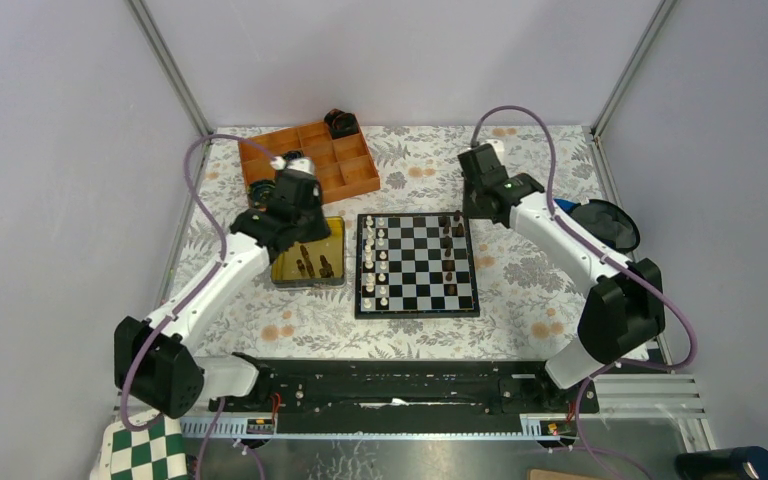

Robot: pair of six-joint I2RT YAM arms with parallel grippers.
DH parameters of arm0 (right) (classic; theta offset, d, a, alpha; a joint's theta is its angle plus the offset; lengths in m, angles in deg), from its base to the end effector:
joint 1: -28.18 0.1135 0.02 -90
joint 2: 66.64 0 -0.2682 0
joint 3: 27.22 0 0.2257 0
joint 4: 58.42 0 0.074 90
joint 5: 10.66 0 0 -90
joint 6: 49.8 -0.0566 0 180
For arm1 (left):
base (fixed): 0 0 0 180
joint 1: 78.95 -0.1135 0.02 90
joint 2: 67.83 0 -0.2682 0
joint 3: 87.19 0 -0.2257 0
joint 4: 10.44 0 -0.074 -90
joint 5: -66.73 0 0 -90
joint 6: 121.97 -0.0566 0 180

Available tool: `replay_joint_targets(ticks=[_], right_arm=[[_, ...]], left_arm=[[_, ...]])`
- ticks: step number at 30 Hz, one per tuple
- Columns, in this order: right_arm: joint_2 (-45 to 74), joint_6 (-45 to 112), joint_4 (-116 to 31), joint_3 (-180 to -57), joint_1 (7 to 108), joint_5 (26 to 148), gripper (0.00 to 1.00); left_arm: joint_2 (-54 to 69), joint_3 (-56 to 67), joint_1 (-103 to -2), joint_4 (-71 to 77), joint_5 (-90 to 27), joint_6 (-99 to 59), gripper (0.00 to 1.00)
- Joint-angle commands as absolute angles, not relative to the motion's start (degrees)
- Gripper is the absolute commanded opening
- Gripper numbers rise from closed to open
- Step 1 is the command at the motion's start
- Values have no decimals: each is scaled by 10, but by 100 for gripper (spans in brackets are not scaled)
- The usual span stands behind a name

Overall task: Set up the chess pieces on the board
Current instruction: Place the chess piece on the chessboard.

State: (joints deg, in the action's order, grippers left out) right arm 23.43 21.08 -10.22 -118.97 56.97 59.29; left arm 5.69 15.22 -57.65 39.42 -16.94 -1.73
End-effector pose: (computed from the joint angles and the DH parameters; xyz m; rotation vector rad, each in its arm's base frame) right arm 0.3016 0.1436 0.2960 -0.0325 2.3206 0.0008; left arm 0.2444 -0.0886 0.2933 -0.2392 2.3727 -0.3023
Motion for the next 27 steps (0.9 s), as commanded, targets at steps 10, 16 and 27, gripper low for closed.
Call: replay_joint_targets(ticks=[10, 16, 27], right_arm=[[234, 180, -139, -1192, 427, 613, 35], [248, 187, -169, -1185, 383, 644, 35], [302, 218, -183, -1224, 373, 675, 42]], left_arm=[[88, 123, -259, 409, -108, 12, 0], [157, 91, -157, 404, -68, -20, 0], [303, 24, -122, 356, -95, -92, 0]])
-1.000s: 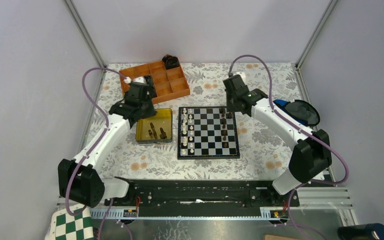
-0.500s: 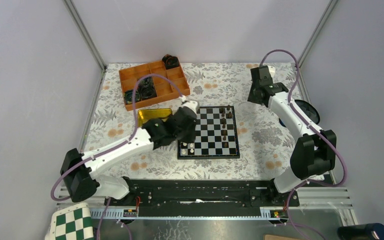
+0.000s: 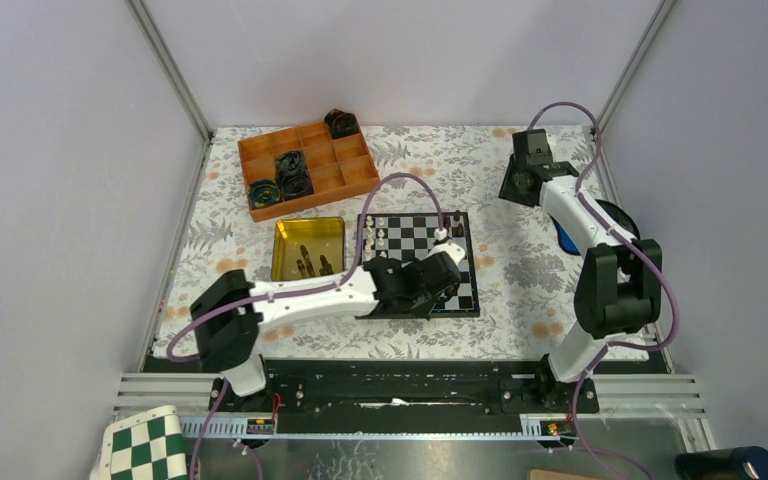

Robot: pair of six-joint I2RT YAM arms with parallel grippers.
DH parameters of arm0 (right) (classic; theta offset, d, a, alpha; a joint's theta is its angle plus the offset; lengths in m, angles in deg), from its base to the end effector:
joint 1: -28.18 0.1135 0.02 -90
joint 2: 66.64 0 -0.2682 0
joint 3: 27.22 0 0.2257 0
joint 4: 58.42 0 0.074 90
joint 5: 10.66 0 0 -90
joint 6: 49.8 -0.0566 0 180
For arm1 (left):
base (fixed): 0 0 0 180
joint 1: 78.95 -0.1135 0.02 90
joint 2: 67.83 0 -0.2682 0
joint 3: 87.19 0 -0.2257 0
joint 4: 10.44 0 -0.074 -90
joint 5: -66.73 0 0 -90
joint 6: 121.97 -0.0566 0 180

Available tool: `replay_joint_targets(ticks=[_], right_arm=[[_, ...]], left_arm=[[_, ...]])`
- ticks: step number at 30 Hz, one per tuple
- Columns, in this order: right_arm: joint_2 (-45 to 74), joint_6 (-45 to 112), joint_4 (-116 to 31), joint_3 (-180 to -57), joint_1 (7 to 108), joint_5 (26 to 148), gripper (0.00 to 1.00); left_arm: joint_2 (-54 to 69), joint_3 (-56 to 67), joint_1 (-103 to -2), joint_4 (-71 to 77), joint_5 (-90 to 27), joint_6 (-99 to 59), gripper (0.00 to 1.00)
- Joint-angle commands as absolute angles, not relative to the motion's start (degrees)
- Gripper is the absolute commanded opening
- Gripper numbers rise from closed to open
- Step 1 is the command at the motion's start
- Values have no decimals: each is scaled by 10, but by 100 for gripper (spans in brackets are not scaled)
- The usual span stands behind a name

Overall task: Set up the chess pieces on the board
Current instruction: Place the chess piece on the chessboard.

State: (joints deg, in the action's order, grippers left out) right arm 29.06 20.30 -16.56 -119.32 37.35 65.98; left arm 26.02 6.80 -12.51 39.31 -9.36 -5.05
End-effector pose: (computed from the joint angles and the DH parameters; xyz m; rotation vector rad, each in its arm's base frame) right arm 0.3599 0.0448 0.2742 0.3298 2.3138 -0.0247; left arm 0.1447 -0.2977 0.2415 0.7809 2.4425 -0.3274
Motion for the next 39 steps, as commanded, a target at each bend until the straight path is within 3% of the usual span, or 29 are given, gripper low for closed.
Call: replay_joint_targets(ticks=[1, 18, 39], right_arm=[[303, 218, -185, -1223, 373, 674, 42], [303, 208, -224, -1190, 337, 692, 44], [305, 208, -243, -1181, 320, 715, 44]], left_arm=[[317, 14, -122, 357, -99, -99, 0], [450, -114, -122, 356, -109, -133, 0], [497, -133, -123, 332, -90, -121, 0]])
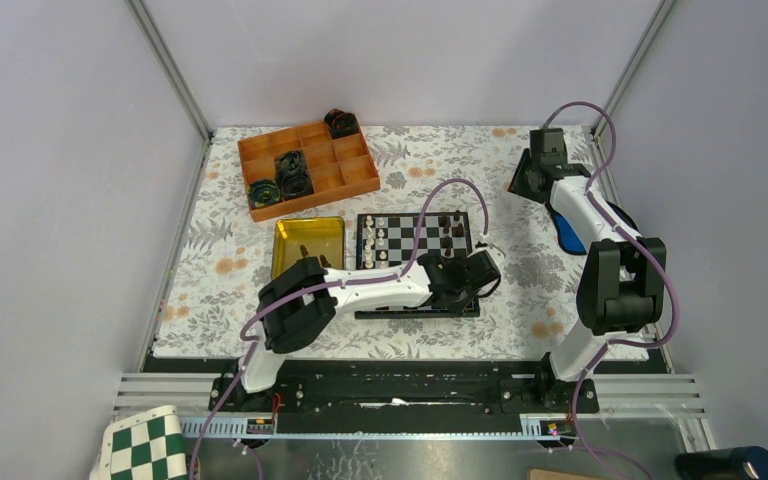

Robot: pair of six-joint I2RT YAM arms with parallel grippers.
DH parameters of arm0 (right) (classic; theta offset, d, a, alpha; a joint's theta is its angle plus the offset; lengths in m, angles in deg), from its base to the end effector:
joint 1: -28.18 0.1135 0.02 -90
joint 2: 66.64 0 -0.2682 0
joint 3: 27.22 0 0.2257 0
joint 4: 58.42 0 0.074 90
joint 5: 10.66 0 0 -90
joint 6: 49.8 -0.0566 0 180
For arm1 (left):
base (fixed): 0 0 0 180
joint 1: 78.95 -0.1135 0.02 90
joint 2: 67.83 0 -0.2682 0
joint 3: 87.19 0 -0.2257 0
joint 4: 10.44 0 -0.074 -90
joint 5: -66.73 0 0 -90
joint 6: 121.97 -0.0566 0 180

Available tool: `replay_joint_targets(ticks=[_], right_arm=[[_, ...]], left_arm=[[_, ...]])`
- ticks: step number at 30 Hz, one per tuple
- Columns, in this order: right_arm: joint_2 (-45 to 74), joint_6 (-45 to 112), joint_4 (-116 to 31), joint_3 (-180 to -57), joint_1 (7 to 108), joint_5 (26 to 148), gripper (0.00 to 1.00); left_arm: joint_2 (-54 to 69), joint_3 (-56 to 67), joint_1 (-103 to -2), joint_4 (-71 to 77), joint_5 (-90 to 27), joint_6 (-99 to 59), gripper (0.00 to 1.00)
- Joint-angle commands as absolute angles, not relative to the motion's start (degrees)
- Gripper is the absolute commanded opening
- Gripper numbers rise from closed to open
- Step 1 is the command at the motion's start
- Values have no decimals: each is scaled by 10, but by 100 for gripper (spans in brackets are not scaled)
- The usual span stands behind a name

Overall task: Set up the chess pieces on the board
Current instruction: Place the chess piece on the chessboard.

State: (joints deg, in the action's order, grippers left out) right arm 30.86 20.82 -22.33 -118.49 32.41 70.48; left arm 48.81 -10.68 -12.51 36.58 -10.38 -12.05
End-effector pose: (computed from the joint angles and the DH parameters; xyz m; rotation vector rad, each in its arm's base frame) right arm 0.3751 0.0190 0.2674 0.3808 2.2671 0.0335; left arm 0.1812 -0.3839 0.1898 0.9549 2.4195 -0.2597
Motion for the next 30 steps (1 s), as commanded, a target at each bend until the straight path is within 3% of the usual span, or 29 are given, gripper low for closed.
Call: replay_joint_targets(ticks=[1, 30], right_arm=[[304, 208, -243, -1180, 319, 717, 44], [305, 210, -251, -1172, 318, 729, 44]], left_arm=[[500, -135, -123, 331, -89, -121, 0], [509, -112, -130, 331, -68, -104, 1]])
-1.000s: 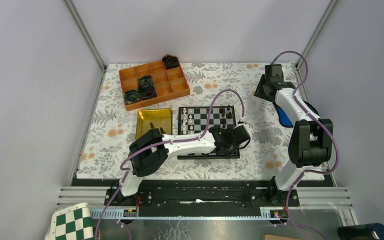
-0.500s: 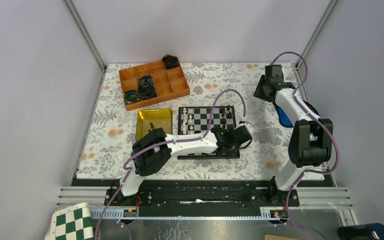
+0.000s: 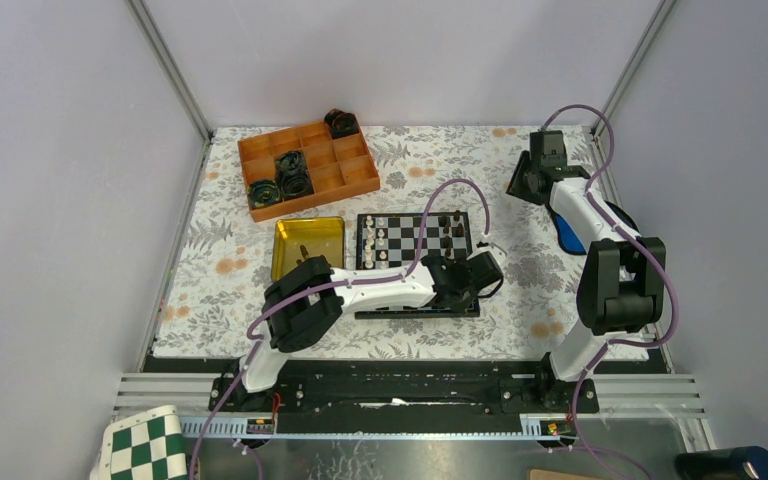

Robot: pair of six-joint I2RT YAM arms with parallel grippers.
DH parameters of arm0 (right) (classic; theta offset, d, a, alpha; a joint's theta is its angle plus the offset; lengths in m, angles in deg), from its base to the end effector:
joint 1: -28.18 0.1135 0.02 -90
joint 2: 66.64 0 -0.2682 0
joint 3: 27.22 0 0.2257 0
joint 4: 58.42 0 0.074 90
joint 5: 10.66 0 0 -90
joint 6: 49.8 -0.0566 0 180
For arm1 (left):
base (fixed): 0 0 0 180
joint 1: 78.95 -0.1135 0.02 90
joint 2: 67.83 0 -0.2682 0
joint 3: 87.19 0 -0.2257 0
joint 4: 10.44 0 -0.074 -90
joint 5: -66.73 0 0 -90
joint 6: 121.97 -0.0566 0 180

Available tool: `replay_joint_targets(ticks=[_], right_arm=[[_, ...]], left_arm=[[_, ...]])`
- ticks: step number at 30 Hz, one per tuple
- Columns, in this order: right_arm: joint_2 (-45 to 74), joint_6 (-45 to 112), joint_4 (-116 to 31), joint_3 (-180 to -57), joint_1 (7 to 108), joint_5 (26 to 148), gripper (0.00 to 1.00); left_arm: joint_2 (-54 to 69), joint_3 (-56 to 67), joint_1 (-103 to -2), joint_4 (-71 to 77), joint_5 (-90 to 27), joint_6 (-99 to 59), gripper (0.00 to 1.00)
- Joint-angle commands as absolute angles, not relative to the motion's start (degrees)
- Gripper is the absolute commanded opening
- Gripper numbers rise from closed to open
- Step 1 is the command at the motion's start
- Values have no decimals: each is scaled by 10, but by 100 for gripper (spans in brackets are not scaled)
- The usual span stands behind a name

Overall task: Set up the chess pieces on the board
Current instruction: Place the chess piece on the chessboard.

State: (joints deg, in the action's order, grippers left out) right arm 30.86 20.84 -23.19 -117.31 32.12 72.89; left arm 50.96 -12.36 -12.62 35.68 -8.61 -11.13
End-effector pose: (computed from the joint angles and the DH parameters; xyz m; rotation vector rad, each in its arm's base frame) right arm 0.3742 0.0194 0.2621 0.3664 2.2812 0.0771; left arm 0.1871 -0.3912 0.1842 0.9137 2.4113 -0.2403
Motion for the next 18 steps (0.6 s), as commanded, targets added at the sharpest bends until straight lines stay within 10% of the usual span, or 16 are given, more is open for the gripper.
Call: replay_joint_targets(ticks=[1, 18], right_arm=[[305, 210, -251, -1172, 318, 729, 44], [303, 211, -254, -1168, 318, 733, 44]], left_arm=[[507, -110, -130, 331, -67, -103, 1], [494, -92, -133, 327, -60, -96, 23]])
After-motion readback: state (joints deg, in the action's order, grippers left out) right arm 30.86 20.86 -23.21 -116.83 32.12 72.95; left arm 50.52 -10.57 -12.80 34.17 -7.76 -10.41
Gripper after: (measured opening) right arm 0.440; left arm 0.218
